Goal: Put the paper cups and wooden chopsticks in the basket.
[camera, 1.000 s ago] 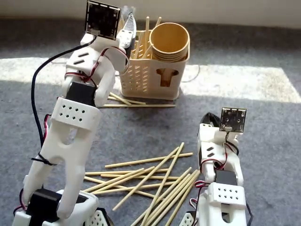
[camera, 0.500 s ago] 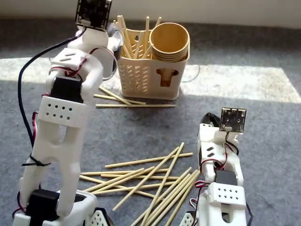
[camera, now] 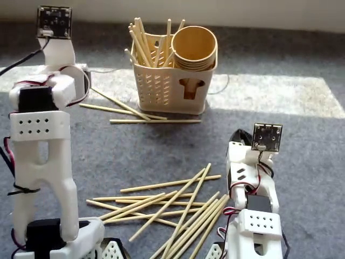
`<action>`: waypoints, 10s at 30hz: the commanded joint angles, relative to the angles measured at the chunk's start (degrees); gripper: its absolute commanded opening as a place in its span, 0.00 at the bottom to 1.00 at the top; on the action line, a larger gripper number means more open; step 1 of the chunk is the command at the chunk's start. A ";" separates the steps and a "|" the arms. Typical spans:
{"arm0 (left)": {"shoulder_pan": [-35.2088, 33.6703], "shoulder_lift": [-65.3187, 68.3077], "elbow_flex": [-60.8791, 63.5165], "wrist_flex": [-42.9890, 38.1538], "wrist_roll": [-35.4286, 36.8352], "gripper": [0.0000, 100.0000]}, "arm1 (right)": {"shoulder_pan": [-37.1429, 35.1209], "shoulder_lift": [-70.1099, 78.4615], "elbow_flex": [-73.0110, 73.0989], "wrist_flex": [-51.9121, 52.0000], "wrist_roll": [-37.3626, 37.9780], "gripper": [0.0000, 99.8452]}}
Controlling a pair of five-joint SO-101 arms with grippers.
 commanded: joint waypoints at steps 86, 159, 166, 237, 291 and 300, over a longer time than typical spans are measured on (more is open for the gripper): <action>-4.79 -36.97 68.97 -31.03 -0.26 0.11 | -25.63 52.70 -39.08 42.77 -25.41 0.21; -4.62 -36.97 69.05 -31.03 -0.26 0.11 | -26.15 19.47 -47.43 45.67 -22.42 0.01; -4.62 -36.97 69.05 -31.03 -0.26 0.11 | -26.33 16.66 -53.41 45.93 -22.42 0.01; -4.88 -36.97 69.05 -30.95 -0.26 0.11 | -26.33 36.88 -72.66 -11.91 0.70 0.01; -4.88 -37.05 69.93 -32.53 -0.35 0.11 | -26.24 25.54 -65.89 52.18 -4.66 0.19; -4.88 -37.05 69.93 -32.53 -0.35 0.11 | -26.51 26.15 -65.71 68.18 -12.75 0.19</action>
